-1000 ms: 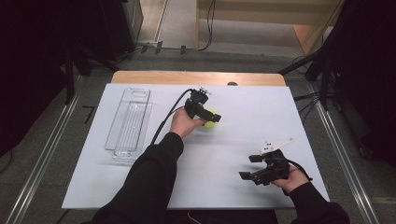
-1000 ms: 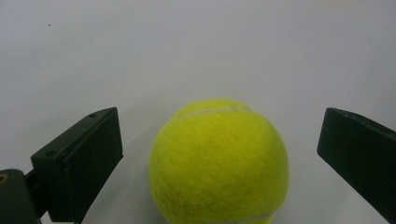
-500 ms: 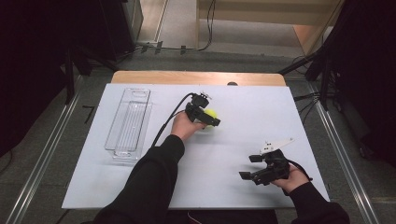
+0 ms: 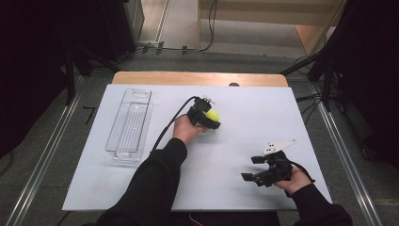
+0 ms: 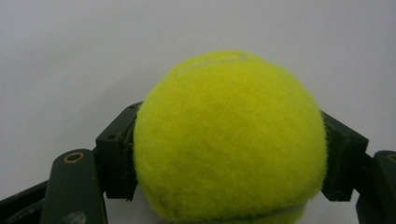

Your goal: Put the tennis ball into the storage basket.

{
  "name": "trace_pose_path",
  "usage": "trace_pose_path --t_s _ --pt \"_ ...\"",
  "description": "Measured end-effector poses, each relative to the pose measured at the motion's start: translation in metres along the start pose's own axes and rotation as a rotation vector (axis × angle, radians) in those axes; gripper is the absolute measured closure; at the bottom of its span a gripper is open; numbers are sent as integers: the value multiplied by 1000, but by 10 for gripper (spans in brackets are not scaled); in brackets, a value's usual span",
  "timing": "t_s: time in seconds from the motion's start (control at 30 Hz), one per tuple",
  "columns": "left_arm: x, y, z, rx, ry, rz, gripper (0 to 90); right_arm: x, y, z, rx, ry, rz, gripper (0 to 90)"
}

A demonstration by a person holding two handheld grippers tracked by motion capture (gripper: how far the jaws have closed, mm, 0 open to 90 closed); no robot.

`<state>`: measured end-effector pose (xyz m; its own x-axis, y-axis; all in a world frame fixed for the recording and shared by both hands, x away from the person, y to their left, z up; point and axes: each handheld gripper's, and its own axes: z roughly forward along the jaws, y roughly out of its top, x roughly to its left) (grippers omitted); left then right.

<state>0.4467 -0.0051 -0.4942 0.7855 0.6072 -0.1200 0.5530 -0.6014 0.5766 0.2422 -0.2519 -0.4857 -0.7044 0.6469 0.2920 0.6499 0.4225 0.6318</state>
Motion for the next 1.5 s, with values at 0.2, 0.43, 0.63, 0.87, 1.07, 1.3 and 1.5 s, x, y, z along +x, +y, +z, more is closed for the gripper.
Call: trace_pose_path --t_s 0.2,0.43,0.63,0.87,1.07,1.3,1.5 --pt "0 0 0 -4 -4 -7 263 0 0 0 0 1 1 148" --pt "0 1 -2 0 -5 -9 267 -1 0 0 -2 1 2 148" --pt "-2 4 -9 -17 -29 -13 267 -1 0 -1 -2 0 4 148" --pt "0 6 -20 -6 -68 -15 267 -1 0 0 1 0 1 148" --pt "-3 7 -27 4 -77 -6 267 0 0 0 2 -1 0 148" --pt "-8 8 -37 6 -94 6 267 0 0 0 2 -2 2 148" --pt "-12 5 -45 14 -95 11 266 -1 0 0 3 -3 1 148"
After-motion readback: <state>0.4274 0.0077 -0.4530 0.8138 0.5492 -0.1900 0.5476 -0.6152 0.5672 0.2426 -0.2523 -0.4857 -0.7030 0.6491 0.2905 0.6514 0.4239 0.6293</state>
